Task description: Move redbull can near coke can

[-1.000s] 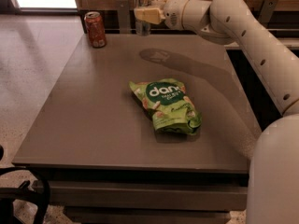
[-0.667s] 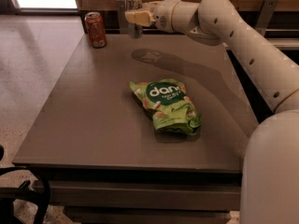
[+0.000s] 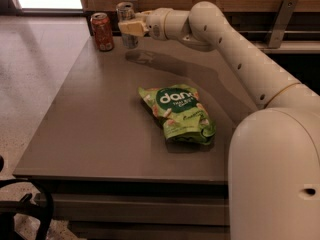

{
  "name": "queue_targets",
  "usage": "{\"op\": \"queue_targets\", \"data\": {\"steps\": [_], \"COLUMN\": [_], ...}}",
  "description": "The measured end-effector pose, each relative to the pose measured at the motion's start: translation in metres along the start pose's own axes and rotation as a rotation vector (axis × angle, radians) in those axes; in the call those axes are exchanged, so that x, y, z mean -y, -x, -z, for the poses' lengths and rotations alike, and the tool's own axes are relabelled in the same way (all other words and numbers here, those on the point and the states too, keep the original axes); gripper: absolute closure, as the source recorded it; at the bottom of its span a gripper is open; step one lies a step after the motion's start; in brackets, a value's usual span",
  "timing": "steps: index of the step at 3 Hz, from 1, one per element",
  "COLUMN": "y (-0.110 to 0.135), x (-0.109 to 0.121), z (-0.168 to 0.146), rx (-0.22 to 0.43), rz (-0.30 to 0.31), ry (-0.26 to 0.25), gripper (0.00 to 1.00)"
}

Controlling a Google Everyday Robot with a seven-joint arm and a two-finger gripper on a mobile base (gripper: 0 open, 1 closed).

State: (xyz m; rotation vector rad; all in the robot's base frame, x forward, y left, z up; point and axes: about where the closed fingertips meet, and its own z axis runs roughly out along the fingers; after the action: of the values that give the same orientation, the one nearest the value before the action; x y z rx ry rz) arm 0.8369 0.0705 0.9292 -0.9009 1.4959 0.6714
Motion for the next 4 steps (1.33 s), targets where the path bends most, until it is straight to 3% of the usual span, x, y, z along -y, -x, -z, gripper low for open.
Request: {"op": "queue_targets", "data": {"steps": [1,2,3,4], "y": [-0.023,-0.045,-0.046,-0.047], "x": [0.011,0.023,0.022,0.02], "z": [-0.017,-0.027,-0.029,-0.031], "rx": [-0.006,-0.043,-0.045,-0.046], "rz": [-0.026,-0.017,-0.016,-0.016], "ry": [0.003,-0.027,-0.027,-0.023], "gripper": [1.0,1.0,0.85,0.62]}}
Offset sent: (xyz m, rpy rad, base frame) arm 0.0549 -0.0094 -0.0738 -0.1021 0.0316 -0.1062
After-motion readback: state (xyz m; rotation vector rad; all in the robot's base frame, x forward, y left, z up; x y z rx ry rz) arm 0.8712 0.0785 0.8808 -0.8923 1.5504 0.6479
